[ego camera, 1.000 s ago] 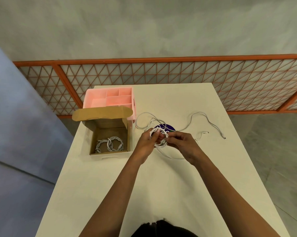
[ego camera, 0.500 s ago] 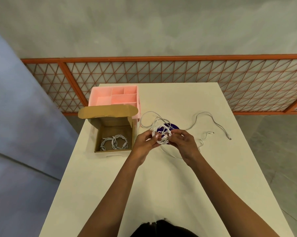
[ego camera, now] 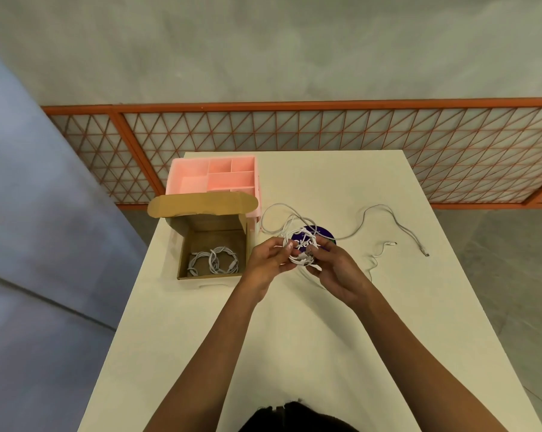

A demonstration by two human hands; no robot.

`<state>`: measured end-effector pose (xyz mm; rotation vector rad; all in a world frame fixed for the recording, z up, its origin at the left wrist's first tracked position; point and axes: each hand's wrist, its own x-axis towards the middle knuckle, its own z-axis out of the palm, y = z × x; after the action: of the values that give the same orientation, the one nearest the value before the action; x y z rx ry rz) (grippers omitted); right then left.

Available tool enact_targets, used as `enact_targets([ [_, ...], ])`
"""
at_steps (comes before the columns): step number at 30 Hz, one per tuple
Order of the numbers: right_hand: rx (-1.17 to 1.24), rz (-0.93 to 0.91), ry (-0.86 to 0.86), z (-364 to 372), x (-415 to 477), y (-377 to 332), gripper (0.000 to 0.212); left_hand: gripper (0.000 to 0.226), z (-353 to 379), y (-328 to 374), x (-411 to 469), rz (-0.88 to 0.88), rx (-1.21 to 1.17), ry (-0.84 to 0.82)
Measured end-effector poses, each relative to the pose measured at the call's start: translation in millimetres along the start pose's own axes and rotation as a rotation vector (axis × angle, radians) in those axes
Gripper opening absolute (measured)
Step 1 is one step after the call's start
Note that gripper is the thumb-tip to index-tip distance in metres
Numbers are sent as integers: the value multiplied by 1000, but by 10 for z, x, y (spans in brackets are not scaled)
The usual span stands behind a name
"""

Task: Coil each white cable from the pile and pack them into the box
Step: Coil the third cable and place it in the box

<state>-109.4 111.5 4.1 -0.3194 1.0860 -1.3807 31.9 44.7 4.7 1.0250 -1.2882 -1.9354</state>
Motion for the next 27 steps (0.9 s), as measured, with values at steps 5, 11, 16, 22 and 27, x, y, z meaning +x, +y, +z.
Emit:
enact_targets([
  [5,-50,-28,16,60,9,7,28,13,-46,5,-7,49,78,51],
  [11,-327,-168,104,101,2,115,13,18,-174,-40,-38,65,146,87],
  [16,-271,-170,133,135,27,176,21,15,-284,-62,-90,65,156,90],
  [22,-45,-79,90,228,90,214,21,14,-298,-35,-149,26,95,77],
  [27,-85,-27,11,293,68,214,25,11,-352,4,-152,21,65,71],
])
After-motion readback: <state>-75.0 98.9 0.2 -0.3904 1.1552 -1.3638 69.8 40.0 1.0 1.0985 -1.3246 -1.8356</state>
